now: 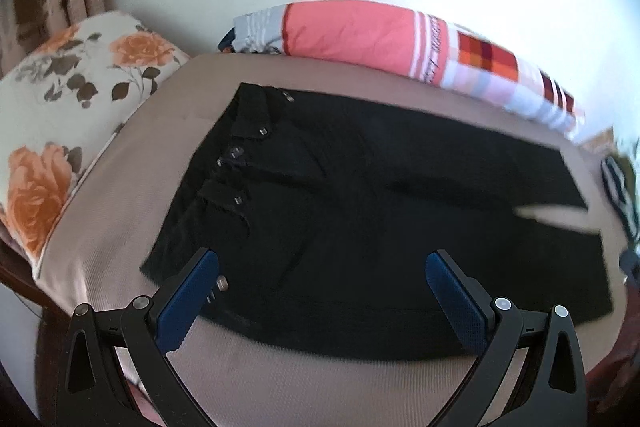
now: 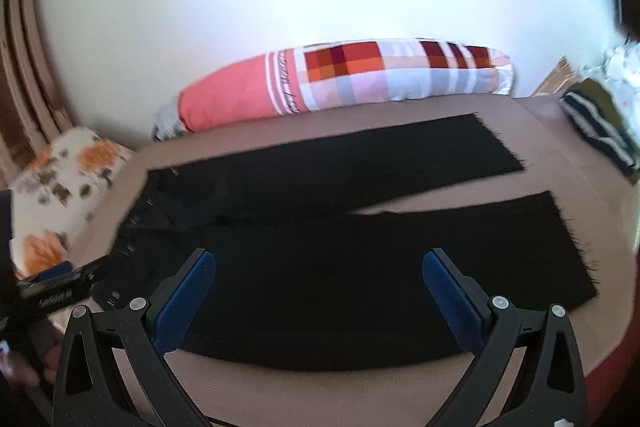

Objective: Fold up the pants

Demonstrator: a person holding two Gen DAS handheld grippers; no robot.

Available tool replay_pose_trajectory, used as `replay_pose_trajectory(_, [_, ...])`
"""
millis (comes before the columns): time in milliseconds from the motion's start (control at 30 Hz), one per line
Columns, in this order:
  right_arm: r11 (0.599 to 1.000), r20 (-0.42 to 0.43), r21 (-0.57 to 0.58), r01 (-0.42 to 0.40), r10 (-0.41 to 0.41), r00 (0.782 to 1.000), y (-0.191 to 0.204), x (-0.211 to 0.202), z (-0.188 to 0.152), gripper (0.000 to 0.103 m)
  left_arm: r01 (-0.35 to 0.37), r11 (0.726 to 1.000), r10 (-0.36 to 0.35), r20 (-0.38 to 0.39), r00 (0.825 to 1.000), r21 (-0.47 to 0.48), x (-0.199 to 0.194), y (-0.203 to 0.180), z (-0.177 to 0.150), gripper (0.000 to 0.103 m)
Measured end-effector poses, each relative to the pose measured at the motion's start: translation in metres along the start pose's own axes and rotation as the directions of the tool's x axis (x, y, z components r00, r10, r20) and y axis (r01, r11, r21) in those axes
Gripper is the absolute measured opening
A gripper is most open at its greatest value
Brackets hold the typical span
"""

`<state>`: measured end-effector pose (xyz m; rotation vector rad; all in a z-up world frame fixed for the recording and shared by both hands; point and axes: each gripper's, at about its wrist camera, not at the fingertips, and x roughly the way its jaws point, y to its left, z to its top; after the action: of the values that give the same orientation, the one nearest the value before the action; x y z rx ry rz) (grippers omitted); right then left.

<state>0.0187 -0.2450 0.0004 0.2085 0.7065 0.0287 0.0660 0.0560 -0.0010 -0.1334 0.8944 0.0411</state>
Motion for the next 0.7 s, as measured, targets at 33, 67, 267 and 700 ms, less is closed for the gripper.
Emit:
replay_pose_trajectory(33, [1.0,0.002,0.014,-0.013,0.013,1.0,-0.002,0.002,0.004,0.103,0.009,1.0,-0.009,-0.004,1.0,-0.025,0.004,0.011,0.012,0.103])
replay_pose_trajectory(67, [0.999,0.004,0.032,-0.027,0.027,1.0,-0.004,0.004,0.009,0.103,0.016,0.999,-0.017,-0.004,1.0,-0.045,0.007,0.021,0.022,0.103])
replay_pose_trajectory(267, [0.997,-0.003,0.071,-0.018,0.018,1.0,-0.012,0.029,0.034,0.103,0.088,0.987,-0.086,0.019,0.996,-0.131,0.038,0.083,0.091,0.1])
replay_pose_trajectory(700, [0.998,-0.127,0.015,0.059,-0.056,0.99,0.014,0.118,0.068,0.103,0.334,0.876,-0.401,-0.141,0.905,-0.349,0.209,0.174,0.186,0.067])
